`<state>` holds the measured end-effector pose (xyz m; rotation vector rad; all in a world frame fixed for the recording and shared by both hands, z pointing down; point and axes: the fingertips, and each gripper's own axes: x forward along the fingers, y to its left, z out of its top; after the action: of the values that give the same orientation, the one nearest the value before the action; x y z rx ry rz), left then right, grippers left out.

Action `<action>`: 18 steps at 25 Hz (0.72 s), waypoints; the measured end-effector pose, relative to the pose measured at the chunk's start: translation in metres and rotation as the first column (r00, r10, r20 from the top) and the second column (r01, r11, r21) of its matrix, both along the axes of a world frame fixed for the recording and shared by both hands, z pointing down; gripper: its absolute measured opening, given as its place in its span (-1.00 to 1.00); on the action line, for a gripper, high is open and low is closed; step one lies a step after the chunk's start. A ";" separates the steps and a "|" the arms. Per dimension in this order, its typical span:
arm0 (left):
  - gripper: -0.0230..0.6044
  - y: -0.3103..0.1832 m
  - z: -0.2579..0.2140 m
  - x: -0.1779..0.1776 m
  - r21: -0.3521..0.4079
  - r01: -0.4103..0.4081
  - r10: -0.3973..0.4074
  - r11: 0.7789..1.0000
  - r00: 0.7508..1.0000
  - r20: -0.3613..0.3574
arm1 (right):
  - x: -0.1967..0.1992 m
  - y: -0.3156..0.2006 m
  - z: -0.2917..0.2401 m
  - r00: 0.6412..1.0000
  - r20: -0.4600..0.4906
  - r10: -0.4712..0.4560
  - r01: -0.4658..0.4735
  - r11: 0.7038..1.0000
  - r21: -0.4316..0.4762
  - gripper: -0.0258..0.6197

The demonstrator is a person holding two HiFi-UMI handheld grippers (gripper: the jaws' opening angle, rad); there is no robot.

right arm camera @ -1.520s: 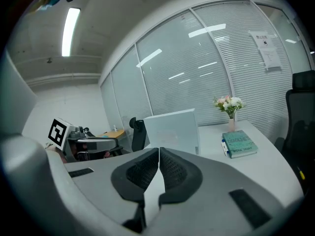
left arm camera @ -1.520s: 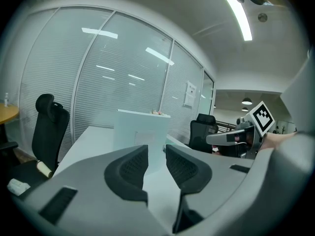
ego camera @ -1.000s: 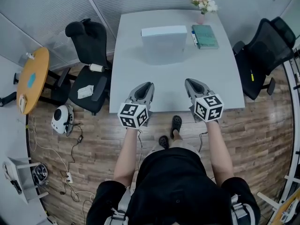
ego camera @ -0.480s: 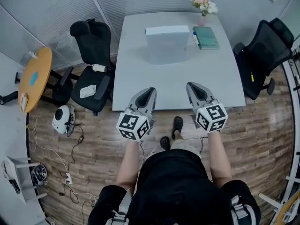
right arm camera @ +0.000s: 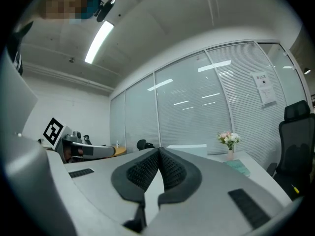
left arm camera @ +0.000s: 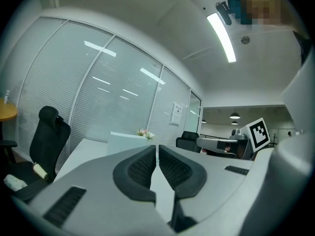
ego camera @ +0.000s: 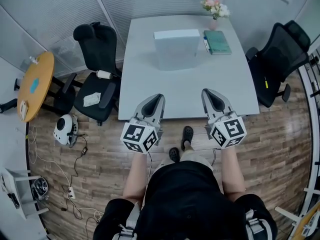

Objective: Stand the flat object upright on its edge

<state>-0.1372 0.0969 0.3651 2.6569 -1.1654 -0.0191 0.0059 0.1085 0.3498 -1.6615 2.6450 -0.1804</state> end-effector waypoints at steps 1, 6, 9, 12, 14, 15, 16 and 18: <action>-0.81 0.000 0.001 0.001 0.001 -0.002 0.002 1.000 1.000 0.002 | 0.000 0.001 0.000 1.000 0.000 -0.003 0.003 1.000 0.001 -0.88; -0.81 -0.002 0.001 0.000 -0.001 0.003 -0.003 1.000 1.000 0.002 | -0.002 0.001 0.000 1.000 -0.020 -0.014 0.014 1.000 -0.003 -0.87; -0.81 -0.004 0.002 0.001 -0.004 0.005 -0.005 1.000 1.000 0.005 | -0.002 0.000 0.000 1.000 -0.023 -0.021 0.021 1.000 -0.001 -0.88; -0.81 -0.006 0.003 0.004 -0.007 0.003 -0.003 1.000 1.000 0.009 | -0.001 -0.001 0.000 0.999 -0.029 -0.028 0.028 1.000 0.001 -0.88; -0.81 -0.007 0.005 0.006 -0.009 0.001 -0.001 1.000 1.000 0.013 | 0.000 -0.002 0.000 0.999 -0.033 -0.032 0.032 0.999 0.002 -0.88; -0.81 -0.008 0.005 0.007 -0.011 0.001 -0.001 1.000 1.000 0.014 | -0.001 -0.003 0.000 0.999 -0.035 -0.034 0.034 0.999 0.001 -0.88; -0.81 -0.008 0.006 0.007 -0.012 0.000 0.000 1.000 1.000 0.015 | -0.001 -0.003 0.000 0.999 -0.039 -0.036 0.036 0.999 0.000 -0.88; -0.81 -0.009 0.006 0.008 -0.012 -0.002 0.002 1.000 1.000 0.016 | -0.002 -0.004 0.001 0.998 -0.045 -0.040 0.040 0.999 -0.003 -0.88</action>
<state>-0.1294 0.0880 0.3707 2.6522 -1.1643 0.0093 0.0041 0.1048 0.3504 -1.6336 2.7124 -0.1479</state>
